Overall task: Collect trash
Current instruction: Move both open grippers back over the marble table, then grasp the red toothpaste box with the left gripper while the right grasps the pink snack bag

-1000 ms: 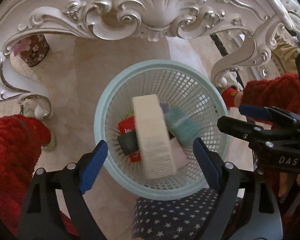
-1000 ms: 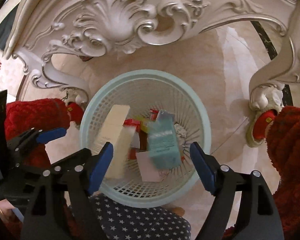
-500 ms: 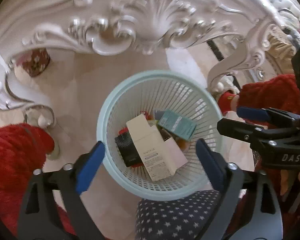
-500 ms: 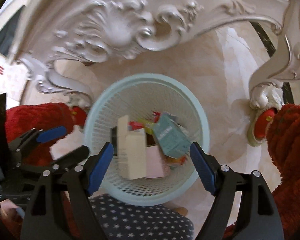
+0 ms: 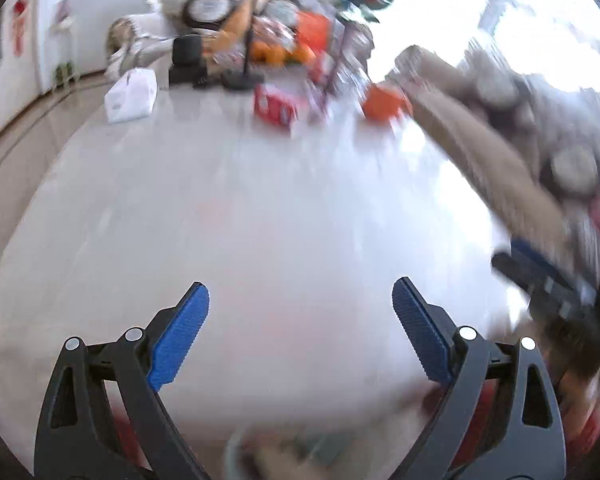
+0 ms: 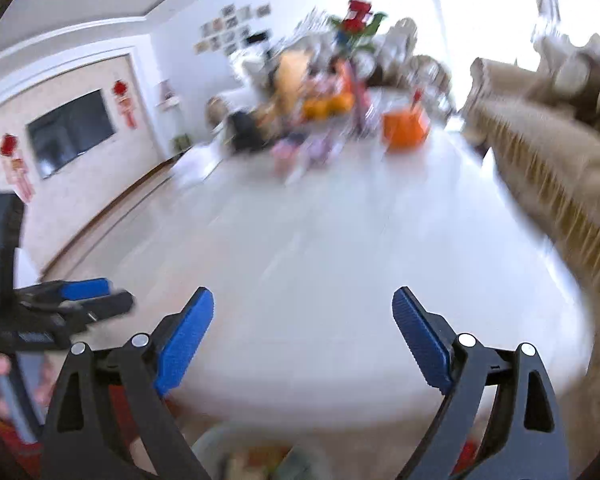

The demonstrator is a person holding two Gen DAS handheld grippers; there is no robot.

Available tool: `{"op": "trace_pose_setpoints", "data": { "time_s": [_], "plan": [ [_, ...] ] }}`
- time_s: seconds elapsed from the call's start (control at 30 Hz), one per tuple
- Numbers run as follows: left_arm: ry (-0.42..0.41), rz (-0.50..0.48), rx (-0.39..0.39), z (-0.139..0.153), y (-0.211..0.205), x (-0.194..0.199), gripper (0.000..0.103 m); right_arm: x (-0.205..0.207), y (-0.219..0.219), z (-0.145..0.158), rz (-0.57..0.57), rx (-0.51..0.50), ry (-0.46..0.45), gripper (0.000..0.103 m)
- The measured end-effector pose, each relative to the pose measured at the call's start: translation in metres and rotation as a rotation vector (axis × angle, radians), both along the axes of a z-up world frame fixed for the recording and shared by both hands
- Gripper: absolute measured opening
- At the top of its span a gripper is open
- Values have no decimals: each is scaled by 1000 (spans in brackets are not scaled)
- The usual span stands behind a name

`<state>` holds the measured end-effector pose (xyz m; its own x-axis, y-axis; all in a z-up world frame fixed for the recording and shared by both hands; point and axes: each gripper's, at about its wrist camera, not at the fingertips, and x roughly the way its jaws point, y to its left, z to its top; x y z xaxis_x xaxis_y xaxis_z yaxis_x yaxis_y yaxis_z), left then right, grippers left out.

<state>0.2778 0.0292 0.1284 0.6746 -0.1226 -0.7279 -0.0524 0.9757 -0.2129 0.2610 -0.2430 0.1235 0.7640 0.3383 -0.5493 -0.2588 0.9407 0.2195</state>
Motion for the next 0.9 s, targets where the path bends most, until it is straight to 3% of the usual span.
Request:
{"op": "trace_pose_setpoints", "data": {
  "time_s": [0.1, 0.2, 0.27, 0.37, 0.47, 0.63, 0.9],
  "plan": [
    [29, 115, -55, 6, 7, 107, 90, 96, 0, 1, -46, -18, 30, 87],
    [50, 218, -29, 6, 11, 185, 90, 171, 7, -8, -35, -28, 70, 87],
    [93, 254, -68, -2, 15, 237, 90, 205, 7, -15, -26, -35, 82, 87],
    [144, 262, -115, -15, 18, 285, 90, 251, 18, -15, -21, -52, 79, 87],
    [183, 275, -49, -30, 19, 322, 90, 287, 25, -21, -30, -60, 106, 87],
    [218, 283, 24, -46, 28, 351, 91, 327, 40, -37, -9, -35, 159, 87],
    [235, 286, 121, -57, 70, 354, 91, 361, 80, -55, 53, -42, 234, 87]
  ]
}}
